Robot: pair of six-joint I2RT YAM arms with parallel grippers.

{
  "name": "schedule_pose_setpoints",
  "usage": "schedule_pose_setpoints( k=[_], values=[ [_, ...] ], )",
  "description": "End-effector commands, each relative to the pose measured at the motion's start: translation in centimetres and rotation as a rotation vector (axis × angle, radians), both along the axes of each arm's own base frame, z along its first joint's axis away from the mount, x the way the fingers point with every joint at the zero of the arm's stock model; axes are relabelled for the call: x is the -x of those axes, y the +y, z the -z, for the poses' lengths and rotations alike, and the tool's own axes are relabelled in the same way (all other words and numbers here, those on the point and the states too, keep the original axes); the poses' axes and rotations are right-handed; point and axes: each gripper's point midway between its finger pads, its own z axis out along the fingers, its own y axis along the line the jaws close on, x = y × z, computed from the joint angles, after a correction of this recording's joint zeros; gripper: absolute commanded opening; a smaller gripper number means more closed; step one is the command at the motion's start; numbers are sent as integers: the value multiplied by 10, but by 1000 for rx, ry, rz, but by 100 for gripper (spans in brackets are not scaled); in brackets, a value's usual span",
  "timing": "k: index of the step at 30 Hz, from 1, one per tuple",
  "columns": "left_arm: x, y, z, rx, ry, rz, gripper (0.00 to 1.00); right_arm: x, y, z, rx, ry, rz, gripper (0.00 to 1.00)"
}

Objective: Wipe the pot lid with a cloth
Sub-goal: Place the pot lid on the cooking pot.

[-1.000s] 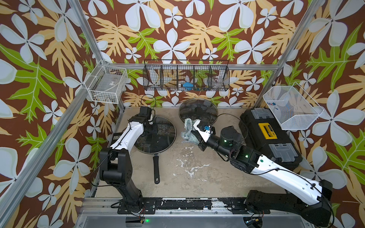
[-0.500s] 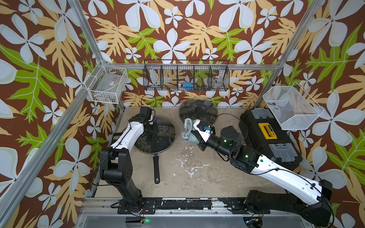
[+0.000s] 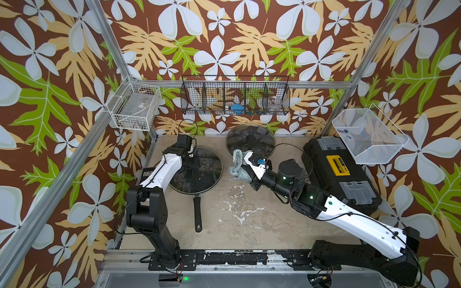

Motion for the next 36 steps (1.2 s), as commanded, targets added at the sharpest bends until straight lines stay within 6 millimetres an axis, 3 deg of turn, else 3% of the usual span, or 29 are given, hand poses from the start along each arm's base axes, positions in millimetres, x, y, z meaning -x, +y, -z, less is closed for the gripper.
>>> schedule_pose_setpoints(
  k=[1,15,24,36],
  values=[
    [-12,3,-9,-18,-56,-8,41,-2,-1,-4,-8,-13,12,0],
    [-11,2,-15,-6,-57,-6,56,-2,0,-4,-7,-11,12,0],
    [-5,1,-9,-7,-25,2,32,-3,1,-2,-6,-6,10,0],
    [6,3,-6,-23,12,18,22,-2,2,-3,-15,-1,2,0]
  ],
)
